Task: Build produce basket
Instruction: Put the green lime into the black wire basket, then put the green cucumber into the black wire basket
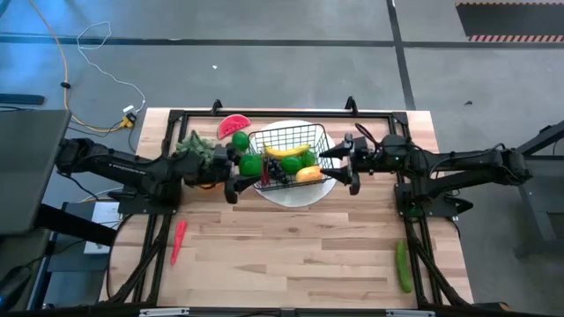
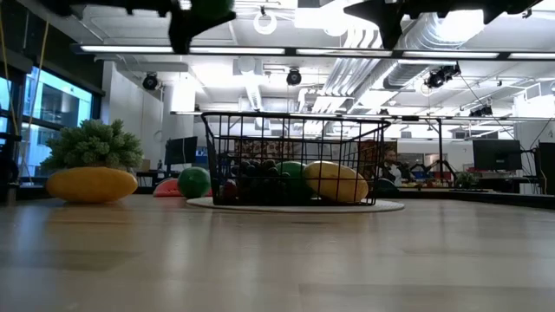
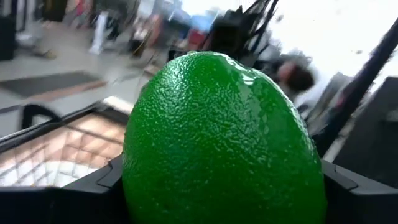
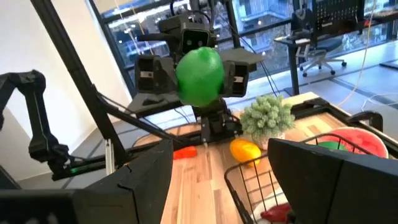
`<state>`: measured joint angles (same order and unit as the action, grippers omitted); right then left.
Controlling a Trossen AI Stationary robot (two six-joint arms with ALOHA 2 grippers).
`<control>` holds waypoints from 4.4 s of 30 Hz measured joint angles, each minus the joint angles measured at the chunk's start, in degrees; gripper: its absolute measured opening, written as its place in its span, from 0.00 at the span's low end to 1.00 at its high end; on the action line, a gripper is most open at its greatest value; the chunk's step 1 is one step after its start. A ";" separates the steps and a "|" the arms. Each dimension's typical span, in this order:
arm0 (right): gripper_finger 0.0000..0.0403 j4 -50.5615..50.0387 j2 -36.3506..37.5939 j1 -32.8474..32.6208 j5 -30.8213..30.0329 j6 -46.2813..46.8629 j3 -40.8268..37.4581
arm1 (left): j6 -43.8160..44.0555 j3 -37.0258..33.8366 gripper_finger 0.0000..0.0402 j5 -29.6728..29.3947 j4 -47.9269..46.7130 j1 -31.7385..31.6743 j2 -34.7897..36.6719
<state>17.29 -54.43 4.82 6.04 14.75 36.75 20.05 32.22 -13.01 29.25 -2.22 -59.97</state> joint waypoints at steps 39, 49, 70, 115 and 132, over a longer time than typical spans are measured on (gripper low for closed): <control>0.61 3.38 0.02 0.00 -0.09 0.67 0.00 | -7.02 46.67 0.70 10.16 -72.15 -14.95 -42.51; 0.61 1.82 0.02 0.00 -0.09 1.76 0.00 | -13.18 46.67 0.74 13.63 -72.53 -14.56 -42.51; 0.61 1.82 0.02 0.00 -1.59 2.81 0.00 | -12.76 46.54 0.76 10.55 -75.99 -14.60 -42.47; 0.61 1.82 0.02 0.00 -1.62 1.76 0.00 | -12.17 54.28 0.96 20.79 -61.49 -11.76 -29.41; 0.61 2.61 0.02 0.00 -1.65 -0.97 0.00 | -2.09 6.53 0.96 7.65 -12.76 -2.80 -1.19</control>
<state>19.90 -54.41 4.82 4.39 13.78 36.75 17.97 38.75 -5.37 16.49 -5.02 -61.16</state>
